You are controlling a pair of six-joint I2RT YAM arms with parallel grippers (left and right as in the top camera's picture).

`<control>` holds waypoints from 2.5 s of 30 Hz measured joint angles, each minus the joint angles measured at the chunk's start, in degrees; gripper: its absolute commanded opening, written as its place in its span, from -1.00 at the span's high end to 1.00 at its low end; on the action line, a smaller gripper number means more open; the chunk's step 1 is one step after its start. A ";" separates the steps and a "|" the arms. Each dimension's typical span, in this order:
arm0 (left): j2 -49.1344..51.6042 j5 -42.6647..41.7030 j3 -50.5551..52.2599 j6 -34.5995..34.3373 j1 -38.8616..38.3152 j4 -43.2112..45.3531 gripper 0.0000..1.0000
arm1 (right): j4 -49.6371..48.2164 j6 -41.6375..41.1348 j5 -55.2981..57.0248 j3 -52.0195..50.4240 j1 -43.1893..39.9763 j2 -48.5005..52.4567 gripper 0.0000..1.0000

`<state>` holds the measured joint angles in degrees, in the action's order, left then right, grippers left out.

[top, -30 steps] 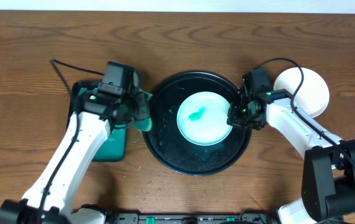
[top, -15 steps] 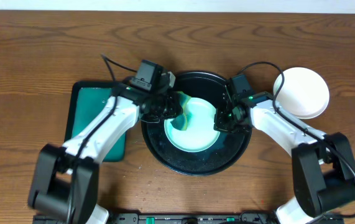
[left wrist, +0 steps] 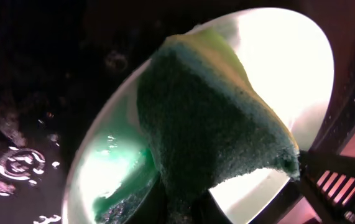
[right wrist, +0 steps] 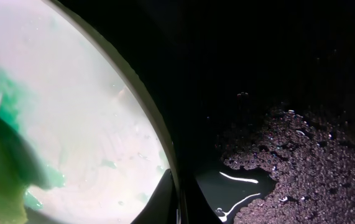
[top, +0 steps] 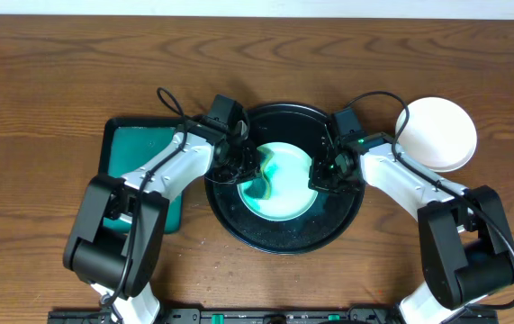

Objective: Clean dirty plates on tray and stack at the side
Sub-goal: 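Grasp the sponge with left gripper and scrub the pale green plate, then scrub the plate surface with the sponge while right gripper holds rim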

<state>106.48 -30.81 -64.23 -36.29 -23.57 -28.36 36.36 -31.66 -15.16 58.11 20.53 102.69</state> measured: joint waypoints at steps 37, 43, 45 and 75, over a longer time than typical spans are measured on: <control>3.28 10.84 -4.28 0.24 -6.91 -7.56 0.87 | 0.17 0.09 -1.99 0.00 0.28 0.44 0.97; 5.40 5.18 -4.15 -1.16 -5.51 -4.00 0.86 | 0.13 0.48 -0.98 0.00 0.28 0.44 0.97; 6.47 1.68 -4.11 -2.12 -5.11 0.07 0.86 | 0.63 0.48 0.94 0.00 -0.35 0.39 0.97; 15.52 -20.15 -7.21 -9.20 -2.32 14.21 0.86 | 1.79 0.46 2.21 0.09 -1.18 0.17 0.97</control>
<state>121.99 -50.96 -71.44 -45.50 -25.89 -14.15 38.15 -31.20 -12.95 58.19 19.35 102.87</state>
